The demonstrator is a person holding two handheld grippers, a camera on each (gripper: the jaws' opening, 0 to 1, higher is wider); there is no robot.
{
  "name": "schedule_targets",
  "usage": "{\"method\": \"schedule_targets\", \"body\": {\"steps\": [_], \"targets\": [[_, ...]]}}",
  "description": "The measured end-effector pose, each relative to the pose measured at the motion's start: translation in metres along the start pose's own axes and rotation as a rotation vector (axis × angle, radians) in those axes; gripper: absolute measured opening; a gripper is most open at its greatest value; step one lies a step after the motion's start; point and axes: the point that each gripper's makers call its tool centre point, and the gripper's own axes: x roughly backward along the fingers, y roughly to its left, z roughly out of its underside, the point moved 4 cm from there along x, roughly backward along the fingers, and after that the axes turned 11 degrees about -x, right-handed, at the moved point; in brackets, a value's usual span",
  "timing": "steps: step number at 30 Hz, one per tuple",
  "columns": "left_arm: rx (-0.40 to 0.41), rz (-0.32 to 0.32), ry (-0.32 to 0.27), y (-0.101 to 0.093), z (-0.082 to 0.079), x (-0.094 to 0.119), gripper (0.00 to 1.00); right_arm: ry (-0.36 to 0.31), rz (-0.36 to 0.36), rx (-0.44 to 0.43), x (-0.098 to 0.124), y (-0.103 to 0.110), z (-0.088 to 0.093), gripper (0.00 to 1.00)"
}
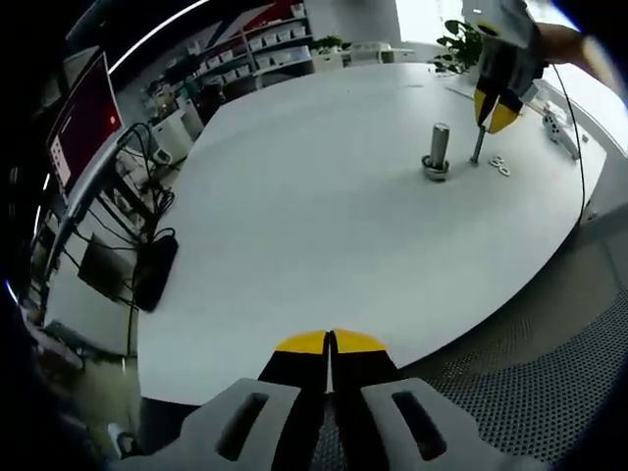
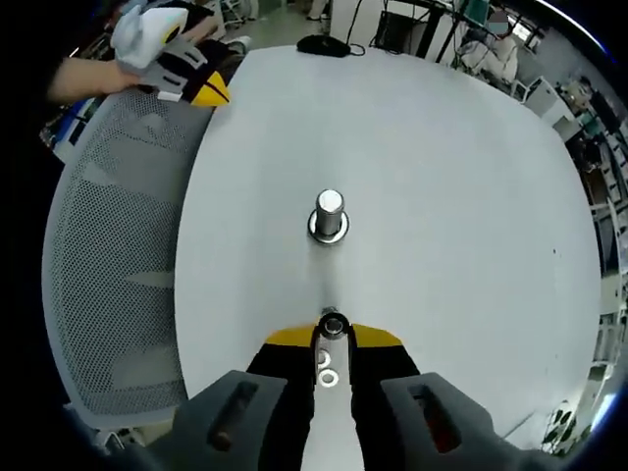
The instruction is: Place the washer onto the threaded stud by aligning its center hole with the stud, sliding it down to the base, and recovering from edge contact or off-axis alignment until the washer reaches the visible bottom stop.
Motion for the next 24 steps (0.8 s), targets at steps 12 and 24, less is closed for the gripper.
{"method": "schedule_targets", "body": {"steps": [12, 24], "targets": [[0.004, -0.001, -0.006, 0.001, 0.001, 0.0, 0.0, 0.044, -0.004, -0.002, -0.023, -0.003, 0.006, 0.12], [0.004, -0.003, -0.006, 0.004, 0.002, -0.002, 0.0, 0.068, -0.016, -0.014, -0.042, -0.002, 0.01, 0.13]]}}
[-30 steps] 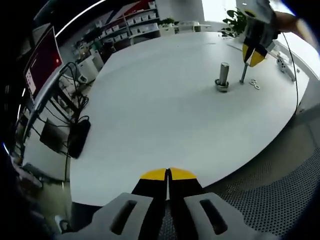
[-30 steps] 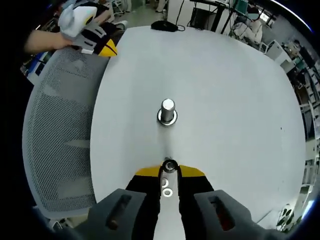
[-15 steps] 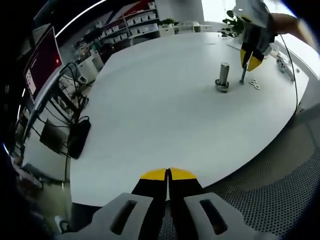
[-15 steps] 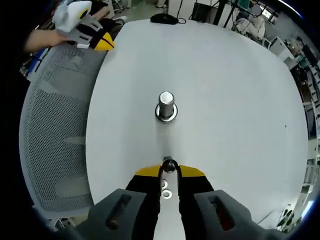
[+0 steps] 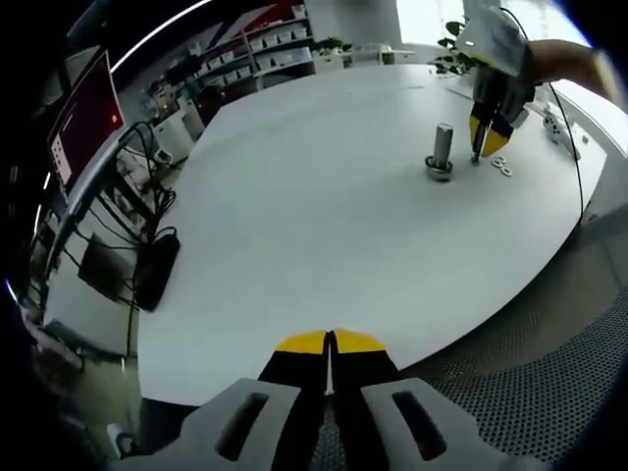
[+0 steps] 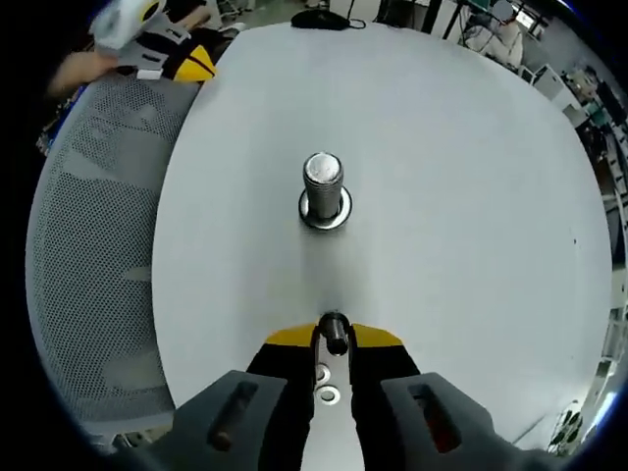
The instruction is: Place the washer onto the threaded stud by aligning its center hole with the stud, sliding it down to the base, and recovering from edge contact or off-axis alignment until the washer reaches the visible bottom stop.
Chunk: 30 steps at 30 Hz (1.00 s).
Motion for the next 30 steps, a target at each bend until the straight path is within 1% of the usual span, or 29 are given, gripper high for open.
{"method": "schedule_targets", "body": {"steps": [3, 5, 8, 11, 15, 19, 25, 28, 30], "targets": [[-0.001, 0.0, -0.002, 0.0, 0.0, 0.0, 0.0, 0.003, -0.004, 0.004, -0.002, 0.001, 0.001, 0.13], [0.0, -0.001, -0.002, 0.0, 0.0, 0.0, 0.0, 0.011, -0.024, 0.009, -0.003, 0.004, 0.003, 0.14], [0.001, -0.001, -0.003, 0.0, 0.0, 0.0, 0.0, 0.005, -0.017, 0.009, -0.003, 0.004, 0.006, 0.15], [0.001, -0.001, -0.003, 0.0, 0.0, 0.0, 0.0, 0.002, -0.008, -0.002, -0.002, 0.004, 0.011, 0.23], [0.0, -0.001, -0.004, 0.0, 0.0, 0.001, 0.0, -0.014, 0.001, -0.028, 0.004, 0.004, 0.019, 0.23], [0.0, -0.001, -0.002, 0.0, 0.0, 0.001, 0.0, -0.034, -0.011, -0.056, 0.008, 0.009, 0.03, 0.23], [-0.002, -0.001, 0.003, 0.0, 0.0, 0.001, 0.0, -0.021, -0.045, -0.052, 0.007, 0.021, 0.044, 0.23], [0.001, 0.002, 0.012, 0.0, 0.001, 0.001, 0.0, -0.012, -0.057, -0.055, 0.004, 0.024, 0.048, 0.22], [0.001, 0.001, 0.008, 0.0, 0.001, 0.001, 0.0, -0.01, -0.061, -0.055, 0.003, 0.025, 0.049, 0.22]]}}
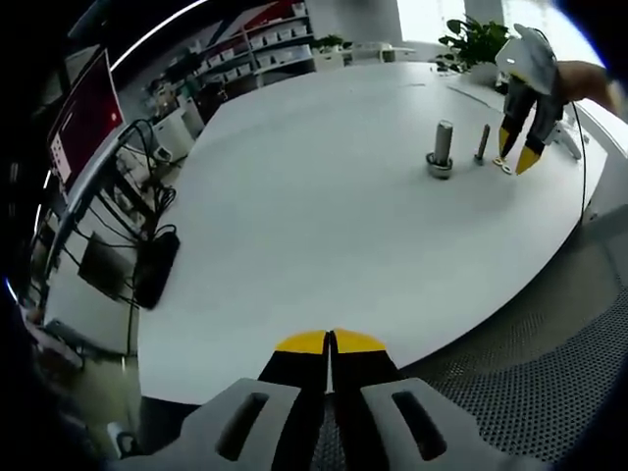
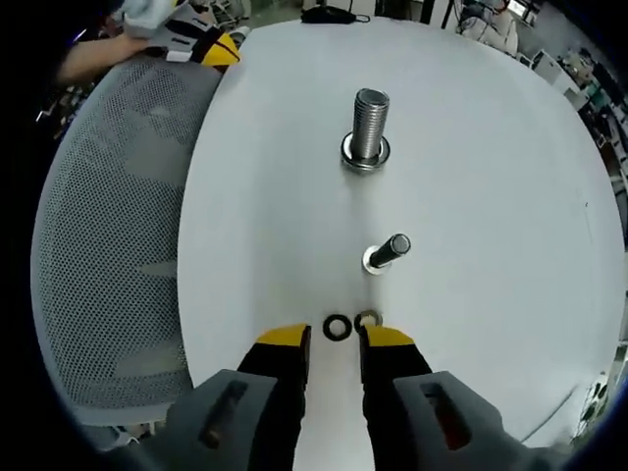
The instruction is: Place the washer onto the threaded stud by aligning its center hole with the stud, sliding it down to the base, and recovering from edge contact or off-axis alignment until the washer reaches the visible bottom stop.
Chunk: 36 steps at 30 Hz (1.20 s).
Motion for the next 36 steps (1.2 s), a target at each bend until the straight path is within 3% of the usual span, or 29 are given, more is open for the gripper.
{"method": "schedule_targets", "body": {"steps": [15, 36], "targets": [[0.004, -0.002, -0.003, 0.0009, 0.0005, -0.0004, 0.0, 0.033, 0.025, 0.038, -0.006, 0.0002, 0.0025, 0.2], [0.003, -0.004, -0.002, 0.0008, 0.0002, -0.0002, 0.0, 0.013, 0.043, 0.07, -0.0041, -0.0033, 0.0025, 0.12]]}}
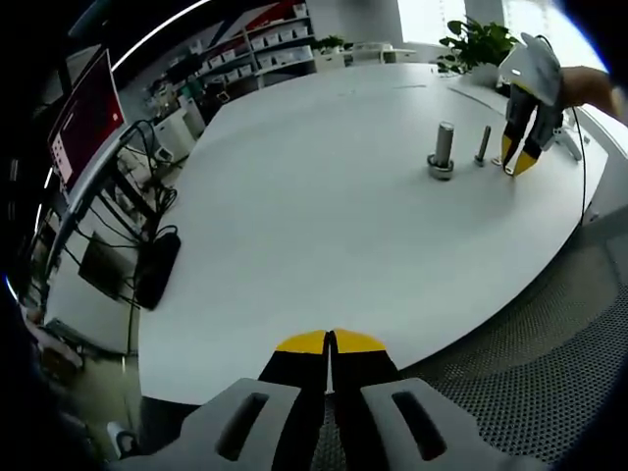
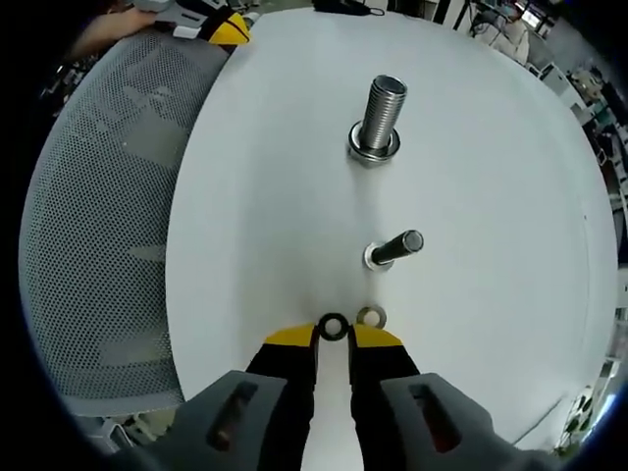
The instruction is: Place the washer onto the threaded stud by aligning its center hole with the stud, sliding it down to the base, and recovering from edge contact or off-axis alignment until the washer reaches the visible bottom stop.
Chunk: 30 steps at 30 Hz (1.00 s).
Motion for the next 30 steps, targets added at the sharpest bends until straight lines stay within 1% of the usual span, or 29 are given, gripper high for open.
{"method": "schedule_targets", "body": {"steps": [2, 4, 8, 15, 22, 30], "targets": [[0.0, 0.0, 0.0, 0.0, 0.0, 0.0, 0.0, -0.015, -0.017, -0.041, 0.001, 0.001, 0.0, 0.12], [0.001, 0.0, -0.001, 0.0, 0.0, 0.0, 0.0, -0.047, -0.015, -0.078, 0.006, -0.001, -0.003, 0.12], [0.0, -0.001, -0.001, 0.0, 0.0, 0.0, 0.0, -0.07, -0.014, -0.089, 0.017, -0.004, -0.008, 0.12], [0.001, -0.002, -0.003, 0.0, 0.0, 0.0, 0.0, -0.092, 0.009, -0.08, 0.033, -0.009, -0.02, 0.12], [0.002, -0.002, -0.003, 0.0, 0.0, 0.0, 0.0, -0.107, 0.037, -0.044, 0.047, -0.011, -0.033, 0.12], [0.002, -0.003, -0.003, 0.0, -0.001, 0.0, 0.0, -0.129, 0.057, -0.022, 0.055, -0.015, -0.045, 0.12]]}}
